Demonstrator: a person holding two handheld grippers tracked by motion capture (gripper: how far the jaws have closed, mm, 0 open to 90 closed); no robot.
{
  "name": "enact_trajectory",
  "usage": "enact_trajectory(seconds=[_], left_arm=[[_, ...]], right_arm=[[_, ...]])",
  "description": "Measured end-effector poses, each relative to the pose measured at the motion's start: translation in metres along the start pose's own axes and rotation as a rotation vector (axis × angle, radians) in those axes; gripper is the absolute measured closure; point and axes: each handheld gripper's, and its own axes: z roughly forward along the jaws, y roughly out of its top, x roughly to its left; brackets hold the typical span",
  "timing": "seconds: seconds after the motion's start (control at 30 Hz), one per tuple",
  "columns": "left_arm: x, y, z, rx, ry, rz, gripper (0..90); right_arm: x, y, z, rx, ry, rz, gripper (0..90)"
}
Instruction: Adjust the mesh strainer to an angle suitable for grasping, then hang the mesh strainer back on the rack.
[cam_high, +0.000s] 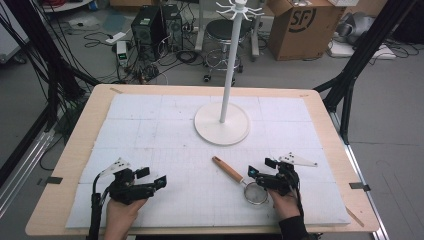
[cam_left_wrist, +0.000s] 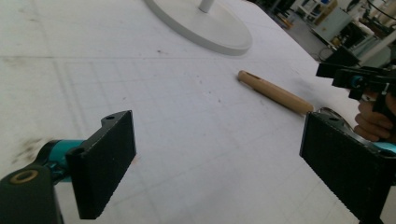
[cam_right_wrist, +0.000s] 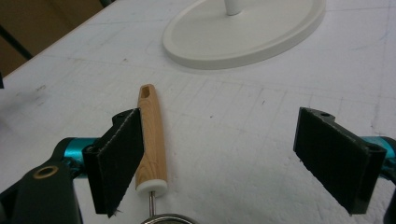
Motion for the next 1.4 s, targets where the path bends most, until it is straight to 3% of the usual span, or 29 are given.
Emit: enact_trajectory(seconds=[0.17, 0.27, 0.47, 0.63, 0.9, 1.1, 1.23, 1.4], left_arm=[[0.007, -0.008, -0.013, -0.019, 0.030, -0.011, 9.1], [0.010, -0.007, -0.014, -0.056, 0.018, 0.004, 8.8], [0.018, -0.005, -0.014, -0.058, 0.014, 0.020, 8.2], [0.027, -0.003, -0.016, -0.081, 0.011, 0.014, 8.2], [0.024, -0.004, -0.013, -0.054, 0.019, 0.029, 8.2], [0.024, -0.004, -0.013, -0.061, 0.016, 0.030, 8.2], [0.024, -0.004, -0.013, -0.060, 0.014, 0.028, 8.2], [0.024, -0.005, -0.013, -0.060, 0.012, 0.029, 8.2]], right_arm=[[0.000, 0.000, 0.000, -0.001, 0.002, 0.001, 15.7], [0.001, 0.000, 0.001, 0.002, 0.005, -0.005, 15.7], [0.001, 0.000, 0.001, 0.001, 0.006, -0.005, 15.7], [0.002, 0.000, 0.001, -0.005, 0.042, 0.001, 15.7], [0.004, 0.000, 0.002, -0.007, 0.055, -0.007, 15.7], [0.008, 0.001, 0.005, 0.015, 0.127, -0.009, 15.7], [0.013, 0.001, 0.007, 0.034, 0.144, -0.024, 17.8], [0.013, 0.001, 0.009, 0.052, 0.175, -0.005, 21.9]])
